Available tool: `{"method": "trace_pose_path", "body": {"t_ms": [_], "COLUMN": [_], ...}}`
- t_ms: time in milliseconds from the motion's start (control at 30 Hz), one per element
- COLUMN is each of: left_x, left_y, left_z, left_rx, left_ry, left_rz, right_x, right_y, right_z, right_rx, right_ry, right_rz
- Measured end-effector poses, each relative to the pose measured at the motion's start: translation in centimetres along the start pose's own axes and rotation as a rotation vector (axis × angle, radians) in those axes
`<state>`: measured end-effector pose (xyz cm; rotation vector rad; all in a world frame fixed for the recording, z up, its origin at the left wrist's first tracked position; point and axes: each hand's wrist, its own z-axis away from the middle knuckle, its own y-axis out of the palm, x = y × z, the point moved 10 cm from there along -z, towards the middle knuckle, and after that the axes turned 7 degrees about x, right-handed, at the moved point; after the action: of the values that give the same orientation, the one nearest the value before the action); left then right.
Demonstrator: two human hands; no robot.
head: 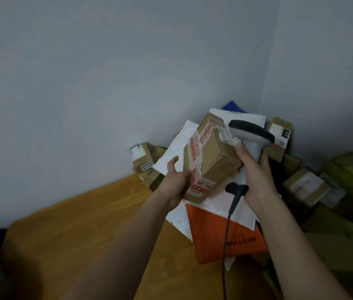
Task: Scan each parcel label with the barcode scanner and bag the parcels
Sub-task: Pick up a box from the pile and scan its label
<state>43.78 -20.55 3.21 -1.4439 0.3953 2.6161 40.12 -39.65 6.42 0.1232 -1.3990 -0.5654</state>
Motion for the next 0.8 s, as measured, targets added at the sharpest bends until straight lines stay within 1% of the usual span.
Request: {"method": "trace_pose_path", "body": {"t_ms": [67, 133, 233, 300, 333, 433, 567, 667, 800], "left_x": [-0.4, -0.4, -0.2, -1.3, -1.7, -1.9, -1.1, -0.4, 0.2], "left_y": [0.5, 0.9, 1.1, 1.6, 1.4, -1.1, -6.1, -10.4, -17.1], "left_z": [2.0, 4.0, 6.2, 8.6, 9.8, 12.6, 16.4, 19.0, 22.8], "left_rx": [0.053, 0.131, 0.287, 0.394, 0.410, 0.365, 0.266, 0.180, 0.045], "left_ry": [0.007, -0.002, -0.012, 0.049, 0.072, 0.093, 0.119, 0.143, 0.210], "left_rz": [-0.014, 0.038, 0.102, 0.134, 0.128, 0.090, 0.152, 0.223, 0.320], "right_x": [0.9, 1.6, 2.4, 2.6, 2.6, 1.8, -0.2, -1.2, -1.3], "right_y": [1.9, 3.6, 6.3, 8.3, 9.3, 11.7, 14.3, 16.0, 17.8], "right_z": [1.3, 2.7, 5.4, 7.3, 8.2, 10.3, 13.0, 15.2, 18.3], "right_rx": [0.038, 0.064, 0.107, 0.144, 0.160, 0.197, 0.209, 0.165, 0.070], "right_ry": [-0.037, -0.065, -0.109, -0.130, -0.135, -0.133, -0.080, -0.060, -0.114], "right_rz": [0.069, 0.105, 0.203, 0.285, 0.333, 0.403, 0.347, 0.279, 0.251]}}
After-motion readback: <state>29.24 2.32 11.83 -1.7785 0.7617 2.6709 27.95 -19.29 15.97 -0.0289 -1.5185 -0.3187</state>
